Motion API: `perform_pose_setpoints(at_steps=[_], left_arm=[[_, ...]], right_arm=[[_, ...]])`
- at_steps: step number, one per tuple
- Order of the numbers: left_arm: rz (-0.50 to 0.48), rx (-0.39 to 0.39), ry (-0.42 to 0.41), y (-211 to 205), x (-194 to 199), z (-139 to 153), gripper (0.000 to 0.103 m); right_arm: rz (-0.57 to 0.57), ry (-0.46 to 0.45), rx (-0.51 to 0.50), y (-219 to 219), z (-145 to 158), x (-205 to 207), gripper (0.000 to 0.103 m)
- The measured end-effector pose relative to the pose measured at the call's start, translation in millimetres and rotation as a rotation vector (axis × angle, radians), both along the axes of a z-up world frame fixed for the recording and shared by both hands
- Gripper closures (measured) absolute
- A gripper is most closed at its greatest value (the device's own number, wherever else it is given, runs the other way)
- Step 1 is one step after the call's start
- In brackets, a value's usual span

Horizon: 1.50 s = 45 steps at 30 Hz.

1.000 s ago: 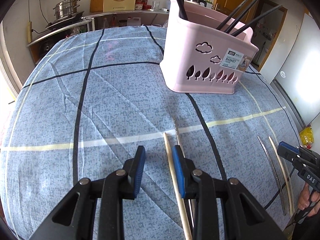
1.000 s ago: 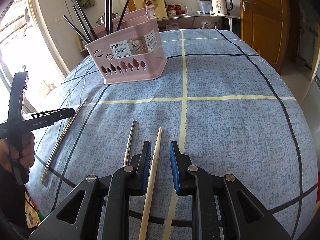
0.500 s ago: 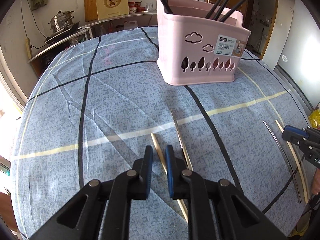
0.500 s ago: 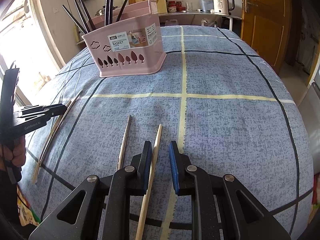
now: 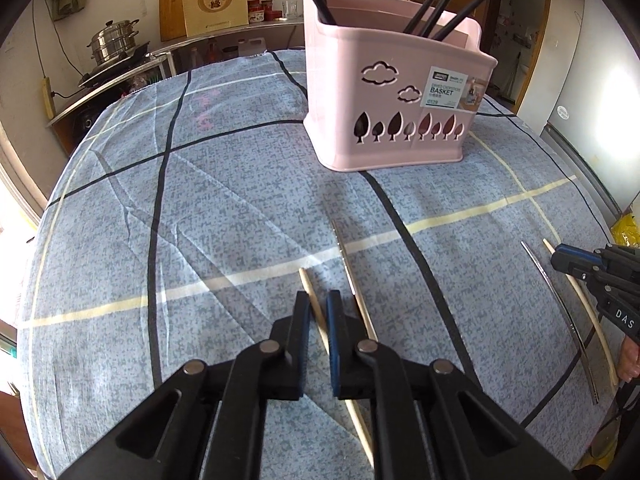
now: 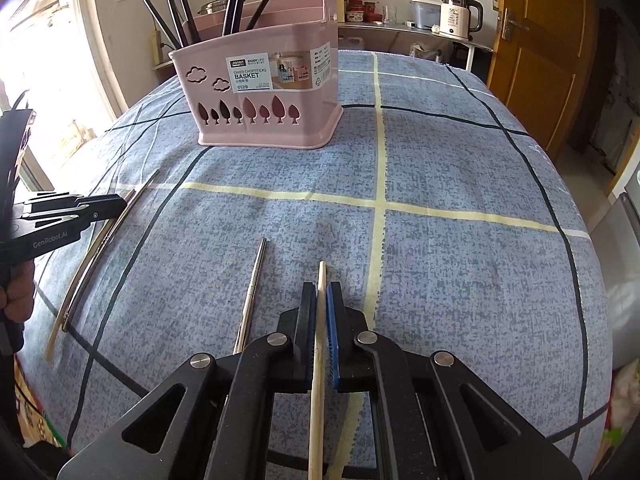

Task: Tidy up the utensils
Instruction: 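Lift the left tool's wooden chopstick over the basket while the right tool carries its own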

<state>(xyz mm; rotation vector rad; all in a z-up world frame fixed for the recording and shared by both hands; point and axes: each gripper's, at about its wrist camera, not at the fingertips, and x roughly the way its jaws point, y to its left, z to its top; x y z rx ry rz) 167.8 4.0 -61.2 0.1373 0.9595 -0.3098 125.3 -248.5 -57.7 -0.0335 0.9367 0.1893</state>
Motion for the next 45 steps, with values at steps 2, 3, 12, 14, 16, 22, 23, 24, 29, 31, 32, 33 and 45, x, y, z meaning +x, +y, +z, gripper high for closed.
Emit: perform_pose_setpoints(at_steps=[2,3,12,14,16,22,23,24,29,31,32,33,45], left_arm=[[-0.005,-0.002,0.003,-1,1,1,0.096],[-0.009,-0.006,0.005,-2,1,2,0.097],[-0.026,-0.044,-0.071,2,-5,41,0.098],[-0.026,-0.056,-0.1,6,-7,54,0.098],[-0.025,-0.074,-0.128,10,-9,69,0.098],[-0.024,-0.105,-0.219,22,-16,111,0.099],[-0.024,-0.109,-0.23,24,-17,116,0.099],[-0.024,-0.113,-0.242,25,-18,122,0.099],[-0.017,-0.129,-0.277,31,-22,140,0.099],[-0.014,-0.133,-0.287,31,-24,145,0.099],[-0.014,-0.136,-0.292,32,-24,147,0.099],[-0.013,-0.14,-0.296,32,-25,150,0.099],[-0.018,-0.168,-0.317,31,-24,164,0.099]], right_arm=[[0.001,-0.004,0.013,-1,2,0,0.098],[0.002,-0.01,0.018,-2,4,-1,0.098],[0.009,-0.124,0.069,-6,45,-5,0.098],[0.011,-0.158,0.077,-6,57,-5,0.098],[0.015,-0.192,0.087,-6,70,-5,0.098],[0.023,-0.274,0.1,-6,99,-5,0.098],[0.022,-0.283,0.101,-6,102,-5,0.098],[0.022,-0.293,0.102,-6,106,-5,0.098],[0.023,-0.334,0.112,-10,122,-8,0.098],[0.023,-0.35,0.115,-11,128,-9,0.098],[0.024,-0.358,0.117,-11,131,-10,0.098],[0.025,-0.367,0.12,-11,134,-11,0.098],[0.027,-0.428,0.183,-16,151,-8,0.098]])
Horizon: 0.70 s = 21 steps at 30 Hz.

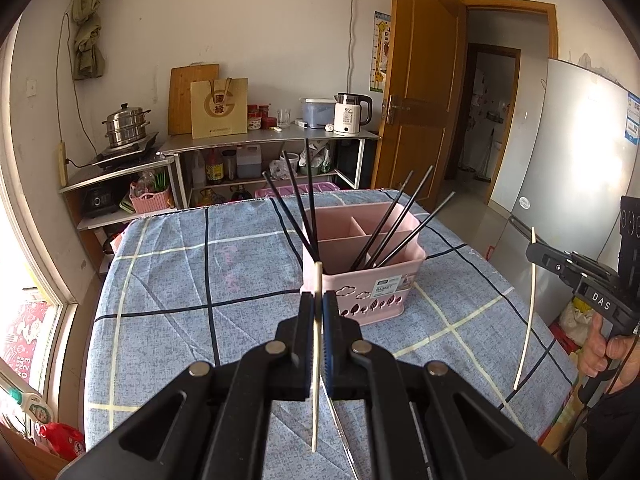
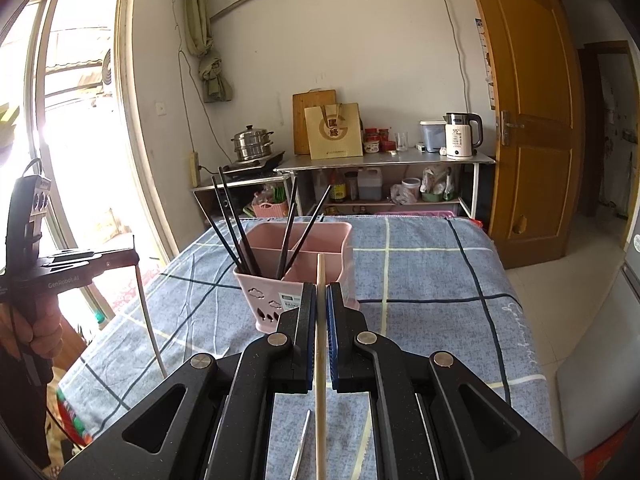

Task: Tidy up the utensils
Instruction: 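Lift the left tool's wooden chopstick over the basket while the right tool carries its own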

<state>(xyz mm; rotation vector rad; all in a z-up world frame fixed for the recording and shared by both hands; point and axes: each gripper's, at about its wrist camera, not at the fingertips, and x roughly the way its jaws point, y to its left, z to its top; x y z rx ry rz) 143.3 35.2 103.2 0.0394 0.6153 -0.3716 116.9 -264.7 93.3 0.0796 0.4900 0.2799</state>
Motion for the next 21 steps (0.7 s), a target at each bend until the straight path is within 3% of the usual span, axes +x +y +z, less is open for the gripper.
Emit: perform_pose_setpoints(at_steps=[13,21], left_arm=[[0.001,-0.018,0.034,-1,6,-8,0.099],[-0.028,-0.061,0.025,-12,22,15,0.099]], right_arm=[[0.009,0.055,0.071,-12,-7,15,0.098],[0.058,-0.001,0.084,9,13,25,0.098]])
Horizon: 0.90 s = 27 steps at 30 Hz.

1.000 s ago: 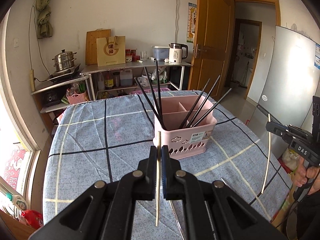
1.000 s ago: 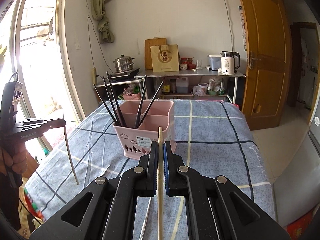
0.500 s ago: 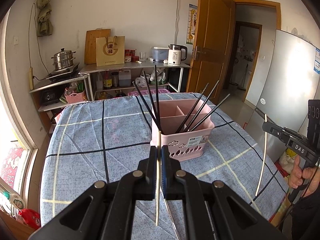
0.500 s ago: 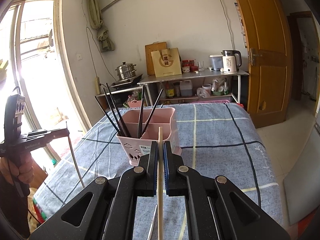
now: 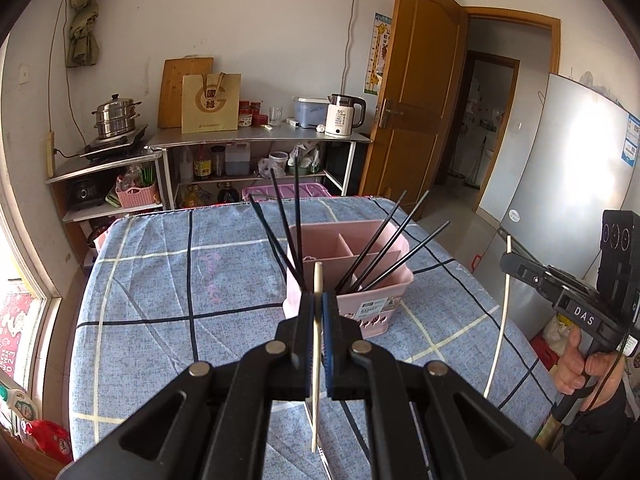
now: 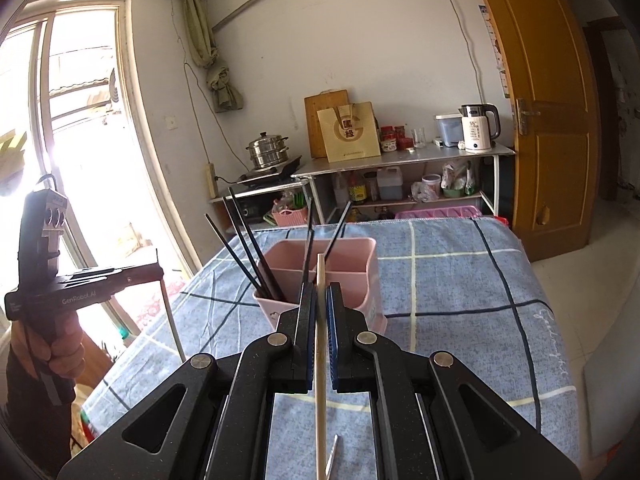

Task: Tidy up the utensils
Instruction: 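Lift the left tool's wooden chopstick over the basket while the right tool carries its own, then open the left tool to drop the wooden chopstick in the basket while the right tool releases its own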

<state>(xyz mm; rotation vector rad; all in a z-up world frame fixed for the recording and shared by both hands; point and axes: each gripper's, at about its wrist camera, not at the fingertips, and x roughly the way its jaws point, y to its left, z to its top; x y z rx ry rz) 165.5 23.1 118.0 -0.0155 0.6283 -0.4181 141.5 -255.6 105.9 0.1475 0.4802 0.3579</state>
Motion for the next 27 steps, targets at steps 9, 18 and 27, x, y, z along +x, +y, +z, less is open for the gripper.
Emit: perform_pose_setpoints(at_steps=[9,18,27], left_arm=[[-0.014,-0.052,-0.052,-16,37,42,0.099],[0.001,-0.094,-0.081,-23,81,63,0.099],[-0.001,-0.114,-0.121,-28,106,65,0.099]], right_arm=[[0.063,-0.12,0.014,41,36,32,0.098],[0.032,-0.245,0.048,61,60,68,0.098],[-0.037,-0.326,0.056,67,60,90,0.098]])
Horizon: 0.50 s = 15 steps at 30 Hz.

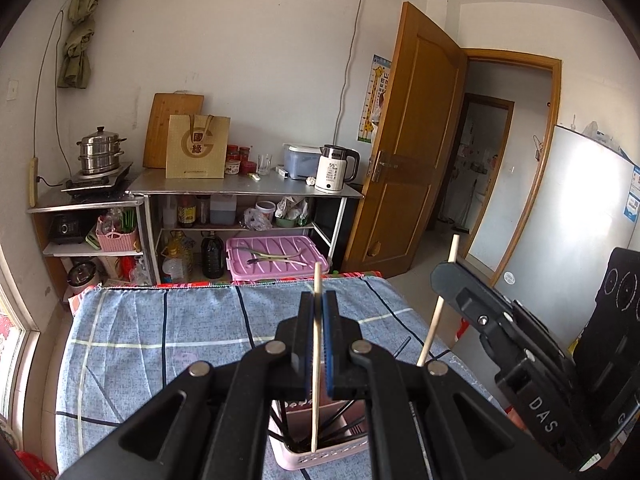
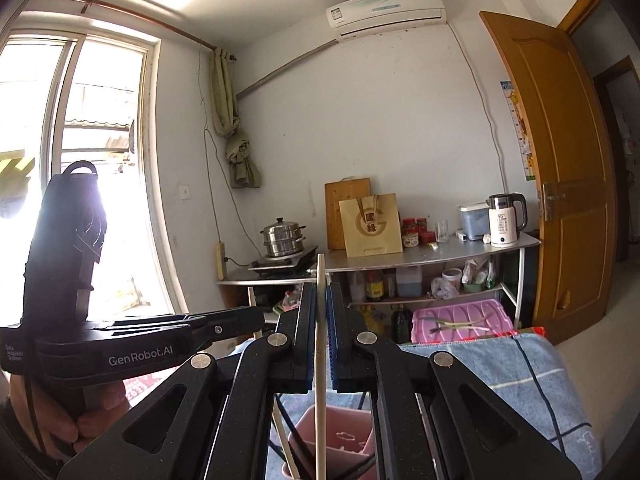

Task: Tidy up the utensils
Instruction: 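Open the left tool to drop the wooden chopstick in the basket while the right tool releases its own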

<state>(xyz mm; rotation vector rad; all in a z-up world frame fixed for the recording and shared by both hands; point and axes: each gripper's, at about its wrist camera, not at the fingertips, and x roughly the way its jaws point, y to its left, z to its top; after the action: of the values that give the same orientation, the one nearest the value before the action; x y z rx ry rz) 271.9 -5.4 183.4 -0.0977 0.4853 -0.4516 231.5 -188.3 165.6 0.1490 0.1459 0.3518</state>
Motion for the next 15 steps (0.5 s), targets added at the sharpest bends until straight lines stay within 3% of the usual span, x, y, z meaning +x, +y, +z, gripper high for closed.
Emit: perform_pose_setpoints(at_steps=[15], left_arm=[[-0.005,-0.039,-0.04,0,4,-20,0.099]], right_arm=[[-0.083,-0.066,-0.046,18,-33,7,0.098]])
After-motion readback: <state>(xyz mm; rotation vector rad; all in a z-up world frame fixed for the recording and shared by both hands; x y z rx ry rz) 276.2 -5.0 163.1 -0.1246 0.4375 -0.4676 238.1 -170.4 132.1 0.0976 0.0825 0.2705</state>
